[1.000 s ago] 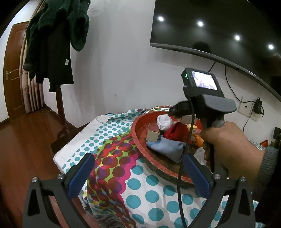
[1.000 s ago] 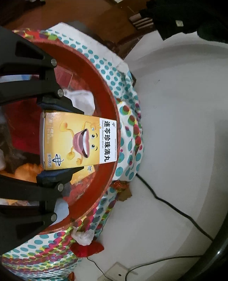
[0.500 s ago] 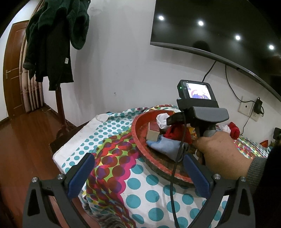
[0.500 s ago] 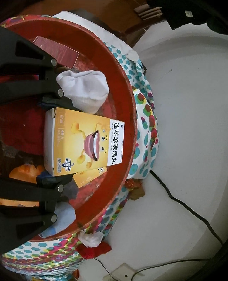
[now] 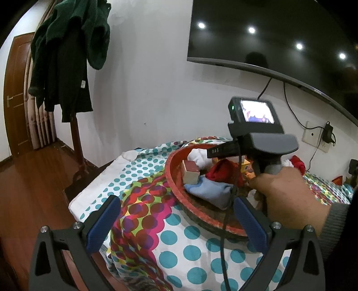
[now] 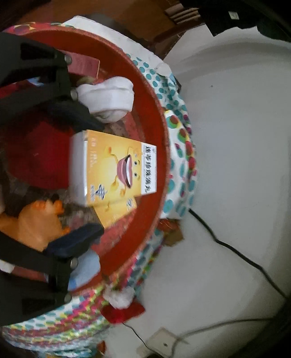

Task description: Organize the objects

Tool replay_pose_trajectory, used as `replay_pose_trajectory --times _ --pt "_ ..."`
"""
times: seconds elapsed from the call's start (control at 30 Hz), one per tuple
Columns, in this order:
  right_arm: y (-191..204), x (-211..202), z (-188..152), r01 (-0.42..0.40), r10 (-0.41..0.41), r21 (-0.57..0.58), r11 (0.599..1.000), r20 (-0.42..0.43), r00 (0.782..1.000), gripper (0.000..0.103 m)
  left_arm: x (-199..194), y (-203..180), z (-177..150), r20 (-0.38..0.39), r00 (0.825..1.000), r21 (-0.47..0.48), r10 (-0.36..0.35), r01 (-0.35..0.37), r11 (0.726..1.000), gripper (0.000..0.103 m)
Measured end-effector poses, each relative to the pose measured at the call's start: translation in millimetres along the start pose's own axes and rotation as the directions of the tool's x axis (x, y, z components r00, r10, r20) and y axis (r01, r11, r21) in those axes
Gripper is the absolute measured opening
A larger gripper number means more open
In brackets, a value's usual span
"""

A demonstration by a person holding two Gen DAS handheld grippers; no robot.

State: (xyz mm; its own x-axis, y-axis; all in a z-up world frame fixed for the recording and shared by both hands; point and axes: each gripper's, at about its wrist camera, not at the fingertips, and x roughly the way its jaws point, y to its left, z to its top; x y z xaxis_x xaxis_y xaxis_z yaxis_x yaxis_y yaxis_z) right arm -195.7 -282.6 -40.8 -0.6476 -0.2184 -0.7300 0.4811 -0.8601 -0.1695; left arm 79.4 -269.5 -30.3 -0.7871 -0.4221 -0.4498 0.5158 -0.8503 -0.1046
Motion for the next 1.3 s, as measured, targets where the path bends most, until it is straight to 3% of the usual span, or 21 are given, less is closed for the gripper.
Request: replay_pose_trajectory --times 0.1,0.5,0.7,0.87,1.3 --pt "-7.9 -25.6 -2.3 -0.020 0.020 0.017 1.000 0.051 0.998 0.095 -2.7 -2.5 0.3 0.001 1.000 0.006 -0.002 0.002 1.000 0.103" --pt "-58.2 -94.9 -45.6 0.032 -0.032 0.008 0.999 0.133 0.991 0.097 -23.7 5.5 23.2 0.016 1.000 -0.045 0.011 -0.010 0.999 0.103" --pt "-102.7 -117.4 -73.5 0.023 -0.035 0.091 0.996 0.129 0.991 0.097 -17.8 -19.4 23.8 -0.009 1.000 0.030 0.014 -0.014 0.999 0.103" --pt "-132.8 -137.3 -93.2 0.023 -0.044 0.148 0.989 0.138 0.989 0.098 -0.6 -47.2 16.5 -0.076 0.997 0.087 0.009 -0.002 0.996 0.103" --pt "-180.8 -170.7 -134.8 -0.025 -0.014 0.245 0.969 0.156 0.988 0.100 1.2 -87.2 10.5 -0.137 0.990 0.136 -0.029 0.047 0.990 0.103"
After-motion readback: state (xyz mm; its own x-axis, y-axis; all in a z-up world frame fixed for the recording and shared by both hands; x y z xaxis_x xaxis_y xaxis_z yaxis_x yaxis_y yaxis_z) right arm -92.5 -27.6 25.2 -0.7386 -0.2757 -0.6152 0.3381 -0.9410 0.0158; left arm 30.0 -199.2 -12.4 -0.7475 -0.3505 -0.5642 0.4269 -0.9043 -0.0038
